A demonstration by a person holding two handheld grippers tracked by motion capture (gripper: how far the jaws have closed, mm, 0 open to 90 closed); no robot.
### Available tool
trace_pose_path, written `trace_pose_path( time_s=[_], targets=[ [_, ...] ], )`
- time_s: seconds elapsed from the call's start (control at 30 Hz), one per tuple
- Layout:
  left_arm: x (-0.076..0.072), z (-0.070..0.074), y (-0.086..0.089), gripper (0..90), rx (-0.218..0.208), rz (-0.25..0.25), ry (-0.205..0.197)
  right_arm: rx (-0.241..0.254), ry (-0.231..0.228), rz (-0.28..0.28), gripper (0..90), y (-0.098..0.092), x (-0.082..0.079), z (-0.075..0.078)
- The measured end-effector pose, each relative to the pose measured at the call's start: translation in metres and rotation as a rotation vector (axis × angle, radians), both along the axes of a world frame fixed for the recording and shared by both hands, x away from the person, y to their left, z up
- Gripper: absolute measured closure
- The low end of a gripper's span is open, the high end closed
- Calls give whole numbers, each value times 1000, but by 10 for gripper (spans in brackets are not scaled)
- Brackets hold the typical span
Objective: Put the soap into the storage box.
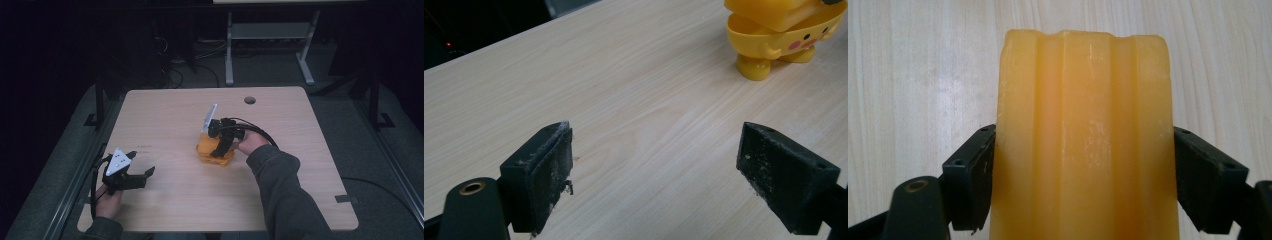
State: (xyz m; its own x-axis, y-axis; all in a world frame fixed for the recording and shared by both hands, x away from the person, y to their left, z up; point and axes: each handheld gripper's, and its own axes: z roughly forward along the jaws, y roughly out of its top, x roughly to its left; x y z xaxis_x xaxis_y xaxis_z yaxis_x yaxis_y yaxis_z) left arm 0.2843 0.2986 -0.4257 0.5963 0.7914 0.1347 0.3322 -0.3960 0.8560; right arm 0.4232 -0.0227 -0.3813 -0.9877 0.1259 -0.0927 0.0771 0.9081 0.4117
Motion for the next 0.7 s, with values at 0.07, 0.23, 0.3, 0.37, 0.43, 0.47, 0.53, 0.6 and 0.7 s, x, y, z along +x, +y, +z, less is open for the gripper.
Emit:
trace_pose_path(
  time_s=[0.07, 0.23, 0.3, 0.37, 0.43, 0.47, 0.53, 0.6, 0.7],
  targets=[
    [0, 0, 0, 141, 1, 0, 1, 2, 3, -2, 206, 0, 0, 0],
    [0, 0, 0, 141, 0, 0, 0, -7, 4, -4, 206, 0, 2, -3],
    [0, 0, 0, 141, -1, 2, 1, -6, 12, -6, 206, 0, 2, -4],
    [0, 0, 0, 141, 0, 0, 0, -3, 8, -5, 205, 0, 3, -5],
    [0, 0, 0, 141, 1, 0, 0, 6, 13, -5, 205, -1, 3, -6],
    [0, 0, 0, 141, 3, -1, 0, 12, 20, -11, 205, -2, 4, -8],
    [0, 0, 0, 141, 0, 1, 1, 17, 19, -9, 205, -2, 5, -8],
    [0, 0, 0, 141, -1, 2, 1, 20, 21, -14, 204, -3, 5, -8],
    [0, 0, 0, 141, 0, 0, -1, 34, 25, -22, 204, -4, 5, -9]
  ],
)
